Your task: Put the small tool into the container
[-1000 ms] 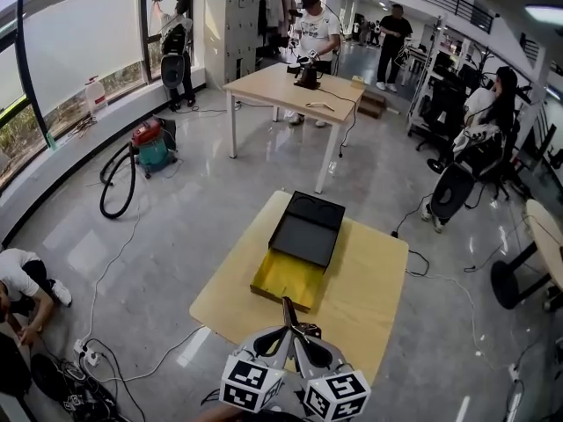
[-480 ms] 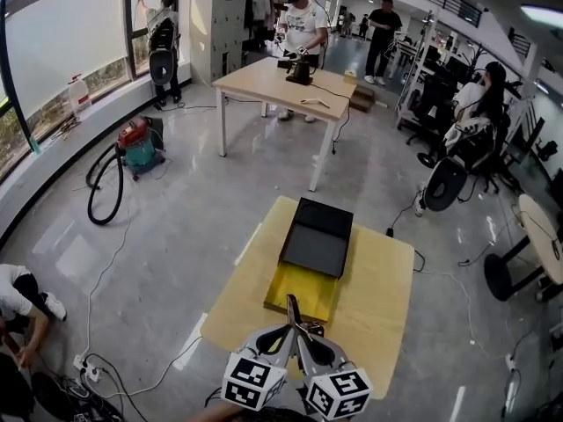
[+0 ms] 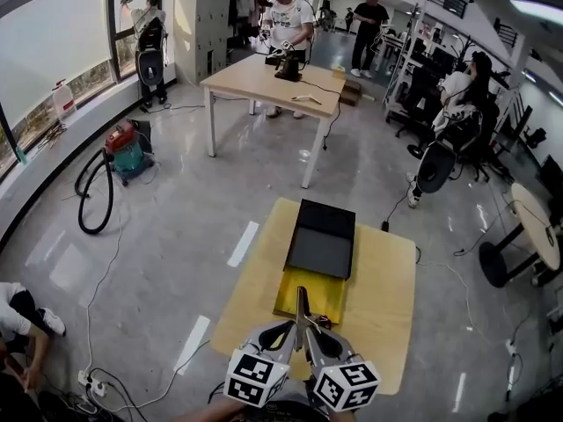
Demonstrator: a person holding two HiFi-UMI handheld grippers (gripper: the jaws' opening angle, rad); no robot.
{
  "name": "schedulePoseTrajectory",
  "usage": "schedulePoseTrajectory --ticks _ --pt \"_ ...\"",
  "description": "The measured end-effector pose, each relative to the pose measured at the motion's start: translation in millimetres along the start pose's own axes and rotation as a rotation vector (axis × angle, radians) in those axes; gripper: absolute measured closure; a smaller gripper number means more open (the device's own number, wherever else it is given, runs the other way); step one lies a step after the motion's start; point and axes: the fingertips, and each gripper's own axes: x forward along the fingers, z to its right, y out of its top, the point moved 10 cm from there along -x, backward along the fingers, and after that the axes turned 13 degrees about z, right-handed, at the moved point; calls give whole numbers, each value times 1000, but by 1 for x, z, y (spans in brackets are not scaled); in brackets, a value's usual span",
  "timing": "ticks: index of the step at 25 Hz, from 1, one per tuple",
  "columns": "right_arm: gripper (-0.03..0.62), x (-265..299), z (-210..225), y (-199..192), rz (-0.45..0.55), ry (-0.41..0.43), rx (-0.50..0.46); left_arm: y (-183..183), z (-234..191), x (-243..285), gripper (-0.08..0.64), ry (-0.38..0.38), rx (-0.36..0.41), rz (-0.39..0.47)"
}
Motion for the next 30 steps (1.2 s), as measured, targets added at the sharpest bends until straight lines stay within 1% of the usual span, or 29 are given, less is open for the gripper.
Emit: schedulePoseTrajectory --ticks 3,8,15,17,20,23,25,28,30 --pt "584 18 12 0 -2 -18 -8 -4 -15 16 555 -5 -8 -5" --pt "584 66 44 -3 -13 -30 1 -13 -51 60 555 -3 -21 -15" --pt "584 132 131 8 -31 -26 47 -18 -80 160 555 11 -20 -34" --pt "584 154 162 16 -46 -21 53 -17 -87 196 555 20 -21 -39" --pt "584 189 204 30 -113 7 2 -15 -100 247 555 27 -27 -49" --pt "584 218 226 23 -160 21 -48 -27 -117 270 555 27 -34 -57" --pt "584 241 248 21 -182 25 -71 -34 -129 295 555 29 -39 -65" --pt "584 266 287 31 -235 50 -115 -33 -133 339 555 41 -46 -75" --pt "584 278 301 36 -275 74 -150 -29 -136 356 555 52 -51 -79"
